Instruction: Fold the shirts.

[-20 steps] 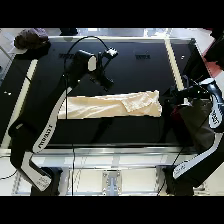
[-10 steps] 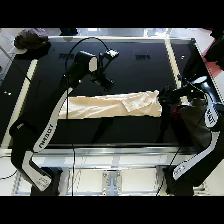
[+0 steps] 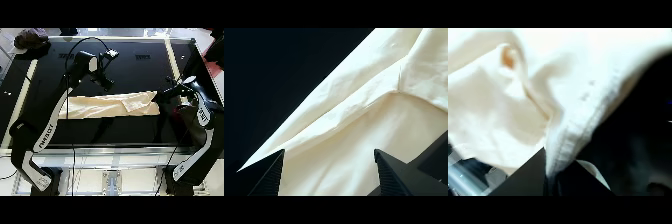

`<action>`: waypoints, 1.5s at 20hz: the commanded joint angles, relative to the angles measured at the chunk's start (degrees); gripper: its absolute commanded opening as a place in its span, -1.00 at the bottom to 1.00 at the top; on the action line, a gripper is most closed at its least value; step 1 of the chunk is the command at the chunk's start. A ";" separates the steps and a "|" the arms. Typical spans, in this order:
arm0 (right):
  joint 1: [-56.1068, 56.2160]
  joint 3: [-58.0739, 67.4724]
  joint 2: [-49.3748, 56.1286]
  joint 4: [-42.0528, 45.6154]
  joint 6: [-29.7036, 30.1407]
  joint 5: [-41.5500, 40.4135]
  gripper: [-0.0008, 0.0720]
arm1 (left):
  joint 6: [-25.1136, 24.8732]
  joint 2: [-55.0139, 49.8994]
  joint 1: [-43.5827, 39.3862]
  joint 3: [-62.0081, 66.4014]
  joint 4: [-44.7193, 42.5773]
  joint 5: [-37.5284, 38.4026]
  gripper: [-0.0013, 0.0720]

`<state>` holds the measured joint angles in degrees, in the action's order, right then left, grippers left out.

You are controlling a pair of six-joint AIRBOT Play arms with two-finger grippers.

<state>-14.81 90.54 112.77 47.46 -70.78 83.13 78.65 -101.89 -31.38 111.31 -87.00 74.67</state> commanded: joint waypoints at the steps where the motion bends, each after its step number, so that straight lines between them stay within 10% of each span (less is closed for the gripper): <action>1: 0.50 3.76 -1.14 -4.92 1.46 6.38 -0.94 | 0.00 -0.04 -0.04 -0.20 0.00 0.00 0.80; 3: 0.52 6.75 -4.04 -5.66 1.40 6.43 -0.94 | 0.00 -0.24 -0.04 -1.25 0.02 0.02 0.47; 7: 2.23 12.11 -9.60 -5.25 -1.18 7.98 -0.94 | -0.04 -3.98 -0.07 -3.63 0.22 0.04 -0.93; 20: 23.98 25.07 -11.74 -5.18 -6.60 5.81 -0.94 | -0.04 -11.45 3.02 -4.57 7.04 -2.86 -0.94; 30: 44.63 25.94 -9.27 -4.94 -8.24 -17.97 -0.95 | 0.81 5.99 27.23 -4.57 6.91 -0.28 -0.93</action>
<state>23.40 116.36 102.08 42.30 -78.74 74.63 79.33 -101.32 -11.25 106.74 -80.51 73.32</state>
